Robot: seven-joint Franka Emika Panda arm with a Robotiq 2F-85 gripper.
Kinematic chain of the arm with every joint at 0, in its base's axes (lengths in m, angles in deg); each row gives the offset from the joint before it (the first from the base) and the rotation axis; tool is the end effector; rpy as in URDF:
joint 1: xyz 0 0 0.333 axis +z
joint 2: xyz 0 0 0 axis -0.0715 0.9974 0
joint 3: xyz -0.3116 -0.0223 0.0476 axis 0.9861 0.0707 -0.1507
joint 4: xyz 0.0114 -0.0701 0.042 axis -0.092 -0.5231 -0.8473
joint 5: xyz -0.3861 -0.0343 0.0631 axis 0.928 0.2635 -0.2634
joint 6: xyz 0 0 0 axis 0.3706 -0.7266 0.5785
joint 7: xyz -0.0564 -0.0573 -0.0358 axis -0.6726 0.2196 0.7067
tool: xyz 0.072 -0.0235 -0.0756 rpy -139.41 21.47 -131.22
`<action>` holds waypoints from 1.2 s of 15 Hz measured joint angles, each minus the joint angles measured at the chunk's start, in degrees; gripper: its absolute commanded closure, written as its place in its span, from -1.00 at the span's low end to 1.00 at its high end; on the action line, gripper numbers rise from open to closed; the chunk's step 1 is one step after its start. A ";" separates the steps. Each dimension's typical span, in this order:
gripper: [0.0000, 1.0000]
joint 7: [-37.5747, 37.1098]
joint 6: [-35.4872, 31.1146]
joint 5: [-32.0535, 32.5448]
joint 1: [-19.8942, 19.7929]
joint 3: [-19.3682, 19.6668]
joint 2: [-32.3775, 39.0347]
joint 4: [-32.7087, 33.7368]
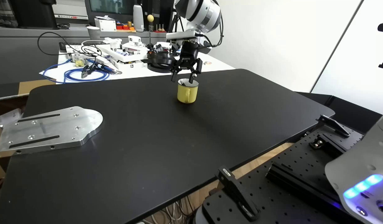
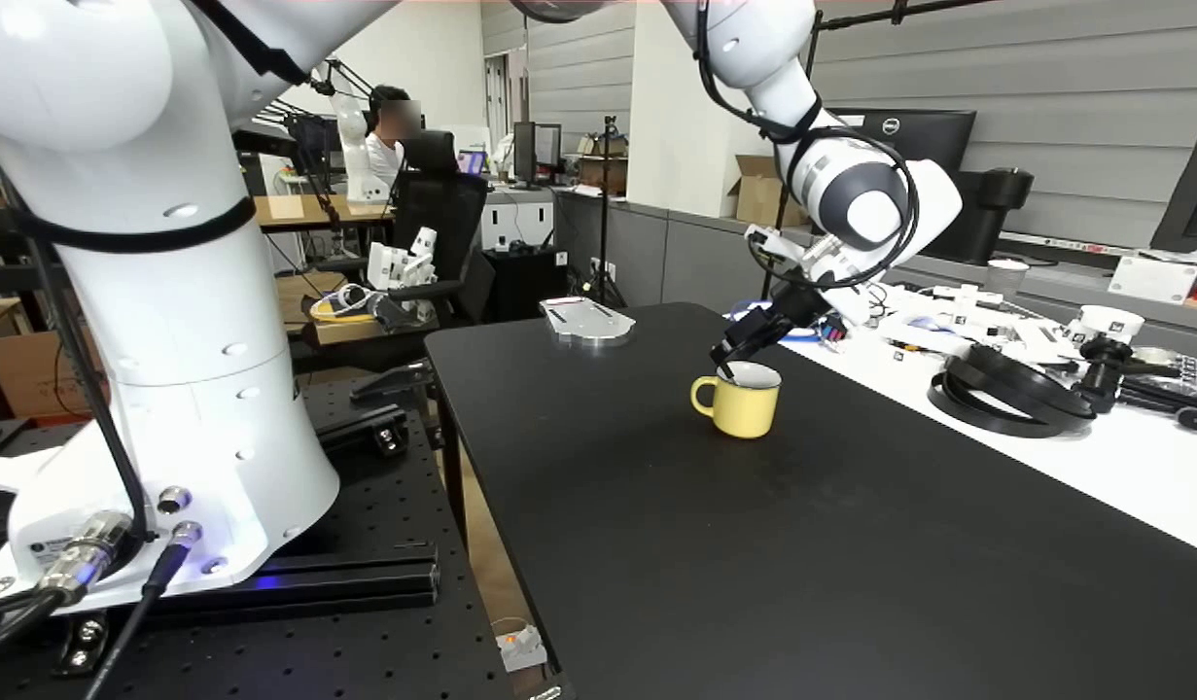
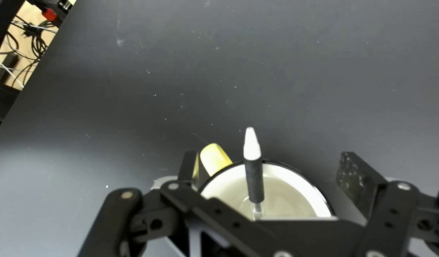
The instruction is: Place the pen on the table
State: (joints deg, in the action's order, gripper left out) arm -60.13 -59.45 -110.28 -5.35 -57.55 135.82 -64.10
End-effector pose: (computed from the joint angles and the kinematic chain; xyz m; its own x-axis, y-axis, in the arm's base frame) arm 0.6744 0.0138 0.1251 0.1747 -0.7974 -0.5776 -0.8901 -0.3787 0.2537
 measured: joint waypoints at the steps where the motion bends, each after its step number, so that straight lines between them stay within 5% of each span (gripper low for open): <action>1: -1.00 0.00 0.00 -0.14 0.00 -0.08 0.00 -0.15; 3: -1.00 0.00 0.00 -0.63 0.01 -0.20 0.00 -0.33; 4: -0.50 0.00 0.00 -0.73 0.02 -0.26 0.00 -0.39; 5: -0.48 0.00 0.00 -0.74 0.04 -0.30 0.00 -0.42; 15: 0.91 0.00 -0.53 -0.71 0.23 -0.33 -0.43 -0.43; 18: 0.99 0.01 -0.71 -0.71 0.23 -0.33 -1.04 -0.43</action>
State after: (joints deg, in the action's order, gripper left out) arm -60.12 -60.15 -110.99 -5.12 -57.89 134.78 -64.52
